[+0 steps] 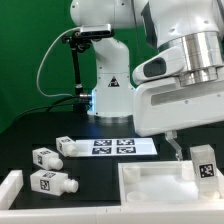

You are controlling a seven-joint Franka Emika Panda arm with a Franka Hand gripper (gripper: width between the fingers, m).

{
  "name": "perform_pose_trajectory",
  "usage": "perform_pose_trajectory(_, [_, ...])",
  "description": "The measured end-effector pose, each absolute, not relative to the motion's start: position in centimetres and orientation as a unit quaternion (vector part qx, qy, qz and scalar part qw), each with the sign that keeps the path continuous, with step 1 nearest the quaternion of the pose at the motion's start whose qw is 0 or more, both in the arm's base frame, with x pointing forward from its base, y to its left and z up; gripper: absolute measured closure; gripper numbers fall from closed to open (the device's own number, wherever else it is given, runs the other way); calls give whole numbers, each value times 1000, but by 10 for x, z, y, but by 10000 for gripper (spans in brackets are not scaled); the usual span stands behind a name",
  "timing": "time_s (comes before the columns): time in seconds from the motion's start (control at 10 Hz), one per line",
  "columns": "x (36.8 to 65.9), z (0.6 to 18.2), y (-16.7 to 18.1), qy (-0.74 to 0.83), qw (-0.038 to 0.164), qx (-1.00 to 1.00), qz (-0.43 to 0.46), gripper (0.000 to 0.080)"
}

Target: Assemble one leg

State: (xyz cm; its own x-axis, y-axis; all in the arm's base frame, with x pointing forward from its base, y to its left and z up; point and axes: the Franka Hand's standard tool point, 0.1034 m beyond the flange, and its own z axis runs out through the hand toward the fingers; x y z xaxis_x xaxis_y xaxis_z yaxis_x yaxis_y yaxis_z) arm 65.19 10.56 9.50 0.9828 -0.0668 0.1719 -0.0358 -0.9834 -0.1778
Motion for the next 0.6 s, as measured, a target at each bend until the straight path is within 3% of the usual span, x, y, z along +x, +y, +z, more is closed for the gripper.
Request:
perform_pose_trajectory(0.2, [636, 90, 119, 46, 95, -994, -5, 151])
perform_pose_trajectory(0.3, [641, 92, 118, 51, 96, -994, -11, 151])
perform_pose_trajectory(0.4, [640, 91, 118, 63, 96, -993, -9, 274])
perform_pose_trajectory(0.5, [640, 91, 118, 68, 96, -993, -8, 274])
perform_pose_trajectory(0.6, [639, 90, 118, 91, 97, -991, -6, 412])
